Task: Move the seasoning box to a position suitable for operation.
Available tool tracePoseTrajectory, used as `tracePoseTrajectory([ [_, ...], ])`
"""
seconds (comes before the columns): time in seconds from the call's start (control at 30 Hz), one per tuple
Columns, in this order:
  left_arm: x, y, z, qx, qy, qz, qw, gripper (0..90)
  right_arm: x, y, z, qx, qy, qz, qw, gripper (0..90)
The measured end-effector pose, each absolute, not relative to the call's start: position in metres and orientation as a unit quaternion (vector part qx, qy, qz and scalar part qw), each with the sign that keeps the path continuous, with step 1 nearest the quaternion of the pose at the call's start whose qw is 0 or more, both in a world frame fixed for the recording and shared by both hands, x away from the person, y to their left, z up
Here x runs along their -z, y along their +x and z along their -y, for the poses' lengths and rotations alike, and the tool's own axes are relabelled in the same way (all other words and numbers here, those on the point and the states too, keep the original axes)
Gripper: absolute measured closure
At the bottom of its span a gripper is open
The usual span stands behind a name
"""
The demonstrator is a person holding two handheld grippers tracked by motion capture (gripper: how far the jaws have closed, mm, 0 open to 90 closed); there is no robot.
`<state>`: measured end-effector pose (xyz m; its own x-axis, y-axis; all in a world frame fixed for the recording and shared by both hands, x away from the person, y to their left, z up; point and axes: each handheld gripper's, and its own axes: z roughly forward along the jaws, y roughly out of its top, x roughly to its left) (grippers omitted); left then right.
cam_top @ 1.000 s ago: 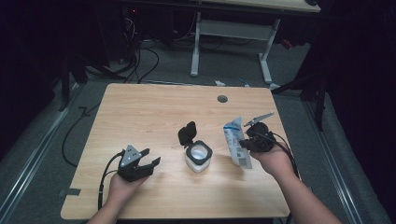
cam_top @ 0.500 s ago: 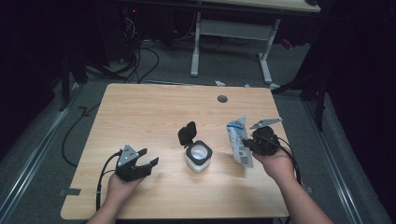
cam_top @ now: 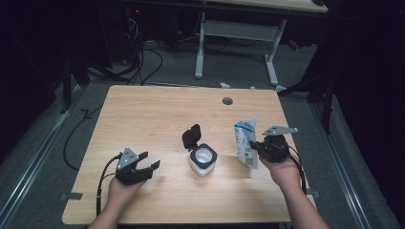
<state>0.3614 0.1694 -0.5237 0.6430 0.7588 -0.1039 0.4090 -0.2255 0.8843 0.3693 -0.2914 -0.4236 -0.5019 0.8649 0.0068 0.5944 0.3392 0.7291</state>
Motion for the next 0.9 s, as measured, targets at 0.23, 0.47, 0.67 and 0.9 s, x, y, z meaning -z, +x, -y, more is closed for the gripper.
tracePoseTrajectory([
  [0.23,0.524,0.362,-0.173,-0.178,0.761,-0.387,0.489,35.5,0.438,0.365,0.300,-0.382,0.456,-0.777,0.206,89.9],
  [0.47,0.522,0.360,-0.178,-0.181,0.760,-0.387,0.490,35.3,0.446,0.358,0.300,-0.423,0.443,-0.757,0.226,90.0],
  [0.67,0.519,0.355,-0.181,-0.193,0.761,-0.386,0.485,35.5,0.457,0.357,0.300,-0.452,0.433,-0.739,0.249,90.0],
  [0.9,0.522,0.350,-0.188,-0.192,0.761,-0.396,0.477,35.8,0.462,0.356,0.300,-0.462,0.424,-0.731,0.268,90.0],
])
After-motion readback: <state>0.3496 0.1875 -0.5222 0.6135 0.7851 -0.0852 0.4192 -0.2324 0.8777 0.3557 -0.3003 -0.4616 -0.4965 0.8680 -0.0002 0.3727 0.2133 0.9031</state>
